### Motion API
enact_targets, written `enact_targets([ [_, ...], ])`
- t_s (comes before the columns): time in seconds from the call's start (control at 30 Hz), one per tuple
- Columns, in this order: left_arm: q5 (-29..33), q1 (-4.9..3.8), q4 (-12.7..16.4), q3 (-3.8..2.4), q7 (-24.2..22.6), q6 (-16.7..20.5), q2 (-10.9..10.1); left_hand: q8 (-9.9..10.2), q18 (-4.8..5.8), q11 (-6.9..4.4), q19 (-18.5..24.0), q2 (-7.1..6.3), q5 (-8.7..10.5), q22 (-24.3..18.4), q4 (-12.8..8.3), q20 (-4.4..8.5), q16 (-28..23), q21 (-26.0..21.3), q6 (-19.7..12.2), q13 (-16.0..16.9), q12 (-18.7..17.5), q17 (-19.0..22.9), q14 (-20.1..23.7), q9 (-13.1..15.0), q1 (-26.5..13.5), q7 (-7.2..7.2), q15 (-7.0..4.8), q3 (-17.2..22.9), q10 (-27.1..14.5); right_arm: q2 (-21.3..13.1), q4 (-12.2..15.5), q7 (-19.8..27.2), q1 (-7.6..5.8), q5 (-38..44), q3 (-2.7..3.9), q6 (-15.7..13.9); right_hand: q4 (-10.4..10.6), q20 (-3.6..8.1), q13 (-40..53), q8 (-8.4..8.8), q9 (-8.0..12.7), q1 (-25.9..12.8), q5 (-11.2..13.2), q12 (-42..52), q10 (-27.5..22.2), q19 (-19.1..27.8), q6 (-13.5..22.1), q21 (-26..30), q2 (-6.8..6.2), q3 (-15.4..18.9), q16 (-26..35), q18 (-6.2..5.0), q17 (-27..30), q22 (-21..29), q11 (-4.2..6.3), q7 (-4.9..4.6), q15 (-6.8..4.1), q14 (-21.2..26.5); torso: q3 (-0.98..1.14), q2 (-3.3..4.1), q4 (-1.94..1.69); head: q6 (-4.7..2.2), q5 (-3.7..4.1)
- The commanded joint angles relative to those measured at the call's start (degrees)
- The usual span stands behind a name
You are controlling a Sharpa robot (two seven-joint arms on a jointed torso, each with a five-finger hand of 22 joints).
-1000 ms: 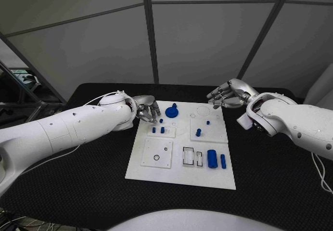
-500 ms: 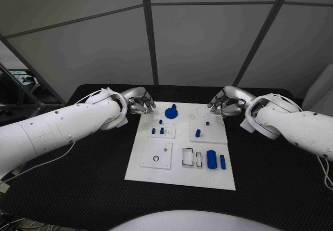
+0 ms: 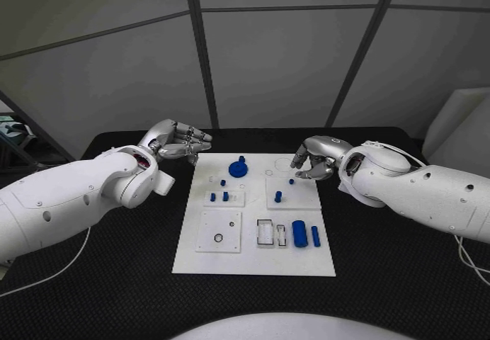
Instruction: Assemble the parts on the task board
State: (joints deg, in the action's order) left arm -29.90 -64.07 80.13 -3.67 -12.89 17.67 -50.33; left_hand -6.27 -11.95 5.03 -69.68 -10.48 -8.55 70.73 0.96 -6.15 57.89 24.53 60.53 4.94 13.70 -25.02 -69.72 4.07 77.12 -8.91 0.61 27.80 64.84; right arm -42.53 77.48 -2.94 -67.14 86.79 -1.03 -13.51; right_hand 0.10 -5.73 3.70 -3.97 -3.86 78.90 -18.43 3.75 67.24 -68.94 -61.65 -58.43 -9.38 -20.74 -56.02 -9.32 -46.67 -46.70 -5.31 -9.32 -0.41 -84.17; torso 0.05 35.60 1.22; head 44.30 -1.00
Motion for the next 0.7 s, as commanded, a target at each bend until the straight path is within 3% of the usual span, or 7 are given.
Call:
enact_targets([
  [0.03, 12.94, 0.13, 1.97, -0.03, -6.57, 2.29, -0.44, 0.13, 1.47, 0.02, 0.35, 0.17, 0.23, -0.21, -0.06, -0.1, -0.26, -0.33, 0.3, 0.07, 0.44, 0.13, 0.39, -0.06, -0.55, -0.04, -0.04, -0.43, 0.43, 0.32, 0.13, -3.26, 0.28, 5.0, 0.0, 0.69, 0.05, -0.1, -0.03, 0.29, 0.05, -0.58, 0.44, -0.05, -0.83, -0.72, 0.61, -1.37, -0.25, -0.36, -2.24, 1.28, -2.08, -1.57, -0.12, -0.1, 0.53, -2.21, -0.13, 0.08, -0.06, -0.05, 0.11],
  [0.2, 16.33, 0.32, 3.39, -0.03, -8.1, 2.6, -0.81, 0.13, 1.46, -0.02, 0.33, 0.27, 0.21, -0.37, -0.03, -0.09, -0.36, -0.5, 0.33, 0.11, 0.56, 0.22, 0.4, -0.06, -0.57, -0.02, -0.06, -0.56, 0.5, 0.86, -0.11, -3.9, 0.61, 5.63, -0.01, 1.41, 0.08, -0.44, 0.02, 0.22, 0.0, -0.63, 0.53, 0.11, -1.63, -1.45, 0.99, -3.93, -0.45, -0.56, -5.95, 1.66, -5.43, -4.55, -0.39, -0.3, 0.79, -1.94, 0.04, 0.09, -0.02, -0.08, 0.08],
  [0.7, 20.33, 0.41, 4.29, -0.04, -9.79, 2.82, -1.25, 0.01, 1.45, -0.11, 0.29, 0.67, 0.17, -0.92, -0.15, -0.05, -0.73, -1.06, 0.62, 0.24, 0.96, 0.56, 0.49, -0.03, -0.32, 0.03, -0.14, -0.86, 0.61, 2.51, -1.22, -4.6, 1.62, 6.18, -0.1, 4.08, -0.31, -0.74, 0.08, 0.04, -0.09, 0.23, 0.81, 0.59, -1.15, -3.97, 0.72, -9.9, 0.24, -2.06, -13.2, 2.78, -12.46, -11.85, -0.44, -0.44, 0.98, -2.06, 0.07, 0.14, 0.0, 0.19, 0.18],
])
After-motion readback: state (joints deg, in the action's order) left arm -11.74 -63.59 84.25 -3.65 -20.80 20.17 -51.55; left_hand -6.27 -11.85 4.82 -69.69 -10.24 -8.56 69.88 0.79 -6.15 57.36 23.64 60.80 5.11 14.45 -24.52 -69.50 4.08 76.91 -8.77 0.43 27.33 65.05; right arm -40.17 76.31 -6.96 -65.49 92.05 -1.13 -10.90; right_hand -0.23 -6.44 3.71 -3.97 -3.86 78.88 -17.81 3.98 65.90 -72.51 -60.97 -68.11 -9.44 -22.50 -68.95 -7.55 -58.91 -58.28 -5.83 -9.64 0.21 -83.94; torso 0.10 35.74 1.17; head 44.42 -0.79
